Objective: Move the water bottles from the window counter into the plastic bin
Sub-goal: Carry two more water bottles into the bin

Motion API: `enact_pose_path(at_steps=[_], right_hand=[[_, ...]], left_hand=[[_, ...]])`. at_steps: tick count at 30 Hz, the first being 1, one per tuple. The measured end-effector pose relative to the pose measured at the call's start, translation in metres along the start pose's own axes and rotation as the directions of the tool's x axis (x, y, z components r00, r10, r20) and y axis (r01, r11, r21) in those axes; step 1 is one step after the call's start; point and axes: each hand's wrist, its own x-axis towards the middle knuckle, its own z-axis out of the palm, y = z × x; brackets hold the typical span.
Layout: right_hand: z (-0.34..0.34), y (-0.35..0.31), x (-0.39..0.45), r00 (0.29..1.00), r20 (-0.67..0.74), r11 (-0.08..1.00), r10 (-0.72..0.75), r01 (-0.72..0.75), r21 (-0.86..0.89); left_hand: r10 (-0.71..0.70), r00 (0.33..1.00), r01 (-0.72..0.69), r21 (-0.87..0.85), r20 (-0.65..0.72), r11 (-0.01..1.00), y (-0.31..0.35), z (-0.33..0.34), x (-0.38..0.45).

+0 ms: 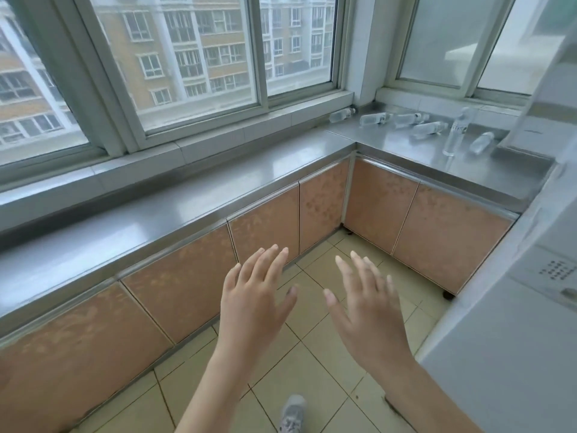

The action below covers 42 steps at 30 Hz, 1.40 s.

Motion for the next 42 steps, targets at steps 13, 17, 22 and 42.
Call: enact_pose_path(at_steps=[13, 17, 22, 42], right_hand=[[0.053, 0.065, 0.258, 0.988, -0.080, 0.990, 0.135, -0.138, -0.042], [0.064, 0.098, 0.321, 0.978, -0.093, 0.979, 0.185, -0.191, -0.065], [0.082, 0.154, 0.398, 0.970, -0.094, 0.970, 0.223, -0.231, -0.081], [0.116, 0.382, 0.701, 0.964, -0.030, 0.952, 0.264, -0.265, -0.152]], left_hand=[[0.180, 0.983, -0.178, -0.056, 0.031, 0.982, -0.014, 0.141, 0.280], [0.234, 0.971, -0.230, -0.068, 0.044, 0.971, -0.003, 0.181, 0.344], [0.261, 0.963, -0.255, -0.091, 0.061, 0.963, 0.017, 0.235, 0.423], [0.286, 0.952, -0.274, -0.115, 0.110, 0.955, 0.133, 0.444, 0.725]])
